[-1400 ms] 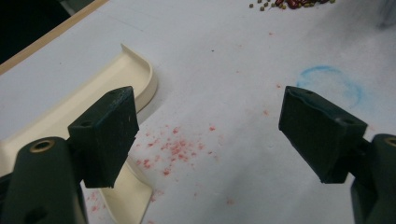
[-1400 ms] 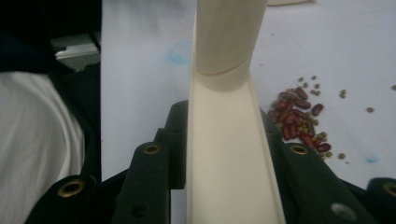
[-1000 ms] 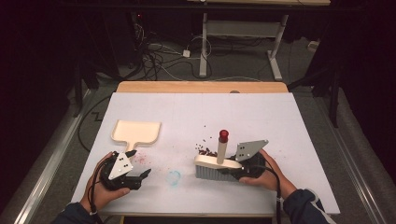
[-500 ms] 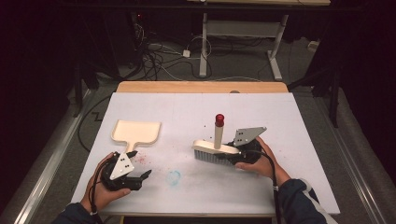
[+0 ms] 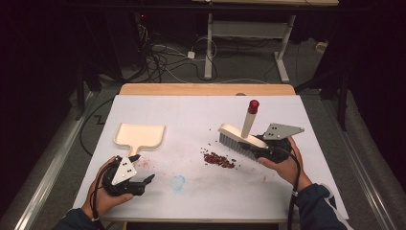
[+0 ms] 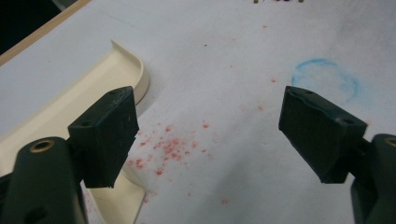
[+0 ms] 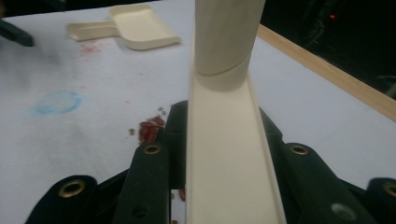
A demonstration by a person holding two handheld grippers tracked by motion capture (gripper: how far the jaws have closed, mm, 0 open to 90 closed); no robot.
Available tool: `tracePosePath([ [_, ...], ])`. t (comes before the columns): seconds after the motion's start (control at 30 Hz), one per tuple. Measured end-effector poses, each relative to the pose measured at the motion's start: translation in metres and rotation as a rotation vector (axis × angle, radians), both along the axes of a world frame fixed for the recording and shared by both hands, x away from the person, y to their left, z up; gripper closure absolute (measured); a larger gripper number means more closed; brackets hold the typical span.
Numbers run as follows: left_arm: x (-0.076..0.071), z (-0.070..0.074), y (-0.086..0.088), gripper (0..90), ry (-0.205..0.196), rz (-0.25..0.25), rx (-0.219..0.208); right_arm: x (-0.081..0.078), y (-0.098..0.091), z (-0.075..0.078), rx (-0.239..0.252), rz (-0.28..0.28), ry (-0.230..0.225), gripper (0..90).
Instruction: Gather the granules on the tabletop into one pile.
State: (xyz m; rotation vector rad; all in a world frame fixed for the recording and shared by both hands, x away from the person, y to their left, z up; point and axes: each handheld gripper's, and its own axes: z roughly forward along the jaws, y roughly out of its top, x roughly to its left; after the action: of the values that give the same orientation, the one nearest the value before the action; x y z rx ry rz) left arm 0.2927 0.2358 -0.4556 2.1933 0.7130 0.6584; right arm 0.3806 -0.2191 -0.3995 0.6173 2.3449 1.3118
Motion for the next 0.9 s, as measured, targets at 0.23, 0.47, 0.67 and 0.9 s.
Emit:
tracePosePath([
  [0.23, 0.002, -0.001, -0.002, 19.1, 0.006, -0.003, 0.003, 0.019, 0.007, -0.011, -0.053, -0.168, -0.015, 67.8],
  [0.47, 0.004, -0.002, -0.003, 19.2, 0.013, -0.007, 0.006, 0.056, 0.034, -0.023, -0.072, -0.212, -0.027, 67.8],
  [0.67, 0.005, -0.004, -0.002, 19.5, 0.025, -0.006, 0.006, 0.085, 0.062, -0.036, -0.068, -0.249, -0.041, 67.8],
  [0.9, 0.003, -0.005, 0.0, 19.7, 0.03, -0.008, 0.008, 0.092, 0.087, -0.047, -0.097, -0.168, -0.028, 67.8],
])
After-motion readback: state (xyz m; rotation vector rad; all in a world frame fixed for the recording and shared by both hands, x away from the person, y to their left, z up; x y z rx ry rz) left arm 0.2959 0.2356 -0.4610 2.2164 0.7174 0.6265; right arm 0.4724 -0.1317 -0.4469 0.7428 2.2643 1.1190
